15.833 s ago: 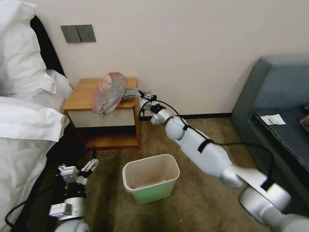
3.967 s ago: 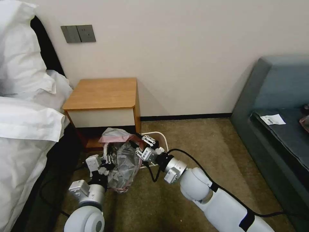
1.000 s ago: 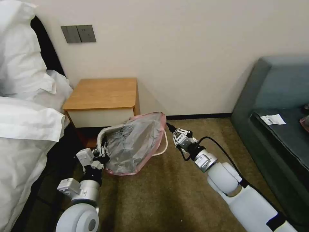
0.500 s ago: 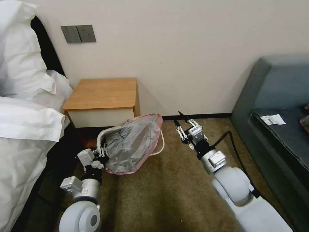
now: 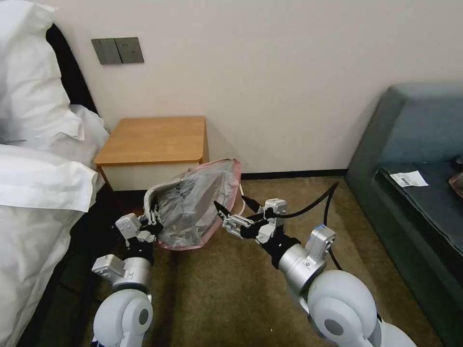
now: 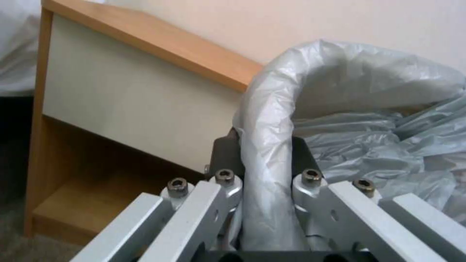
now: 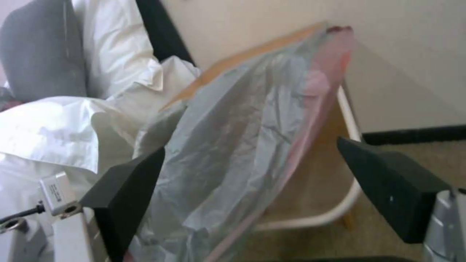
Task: Pick up the garbage bag from the table and place it over the trash can.
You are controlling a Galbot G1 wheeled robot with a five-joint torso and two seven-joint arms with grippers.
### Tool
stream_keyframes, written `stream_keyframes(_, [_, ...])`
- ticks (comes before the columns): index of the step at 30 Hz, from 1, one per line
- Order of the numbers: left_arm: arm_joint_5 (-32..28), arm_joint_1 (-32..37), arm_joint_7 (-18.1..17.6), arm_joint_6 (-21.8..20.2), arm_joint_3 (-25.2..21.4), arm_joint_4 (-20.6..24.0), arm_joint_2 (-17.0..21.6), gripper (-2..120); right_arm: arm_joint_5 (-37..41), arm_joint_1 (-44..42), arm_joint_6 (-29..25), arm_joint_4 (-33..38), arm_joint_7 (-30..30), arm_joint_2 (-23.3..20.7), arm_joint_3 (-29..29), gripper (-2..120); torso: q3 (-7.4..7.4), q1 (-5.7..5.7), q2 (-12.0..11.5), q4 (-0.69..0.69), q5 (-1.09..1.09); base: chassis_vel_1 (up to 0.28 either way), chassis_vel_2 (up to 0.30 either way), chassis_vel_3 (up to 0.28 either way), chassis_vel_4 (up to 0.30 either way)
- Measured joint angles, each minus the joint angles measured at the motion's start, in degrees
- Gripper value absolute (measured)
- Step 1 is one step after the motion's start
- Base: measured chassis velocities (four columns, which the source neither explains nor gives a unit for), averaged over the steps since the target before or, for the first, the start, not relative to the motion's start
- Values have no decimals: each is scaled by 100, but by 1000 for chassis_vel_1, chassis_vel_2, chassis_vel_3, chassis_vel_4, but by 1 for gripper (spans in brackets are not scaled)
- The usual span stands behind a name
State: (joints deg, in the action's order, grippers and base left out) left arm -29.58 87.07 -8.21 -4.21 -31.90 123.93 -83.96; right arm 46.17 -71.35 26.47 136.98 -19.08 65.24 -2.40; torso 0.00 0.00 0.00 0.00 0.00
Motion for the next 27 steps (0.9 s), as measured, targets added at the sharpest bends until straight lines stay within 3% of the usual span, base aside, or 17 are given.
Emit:
stream_keyframes(9, [322, 32, 22, 98, 28, -7, -78, 9, 601, 81, 134, 118, -238, 86, 16, 97, 0, 0, 0, 0, 0, 0, 0, 0, 0])
stream_keyframes(27, [493, 151, 62, 170, 51, 166, -126, 9, 525, 371, 117, -453, -255, 264, 183, 97, 0, 0, 0, 0, 1, 0, 0, 0, 0])
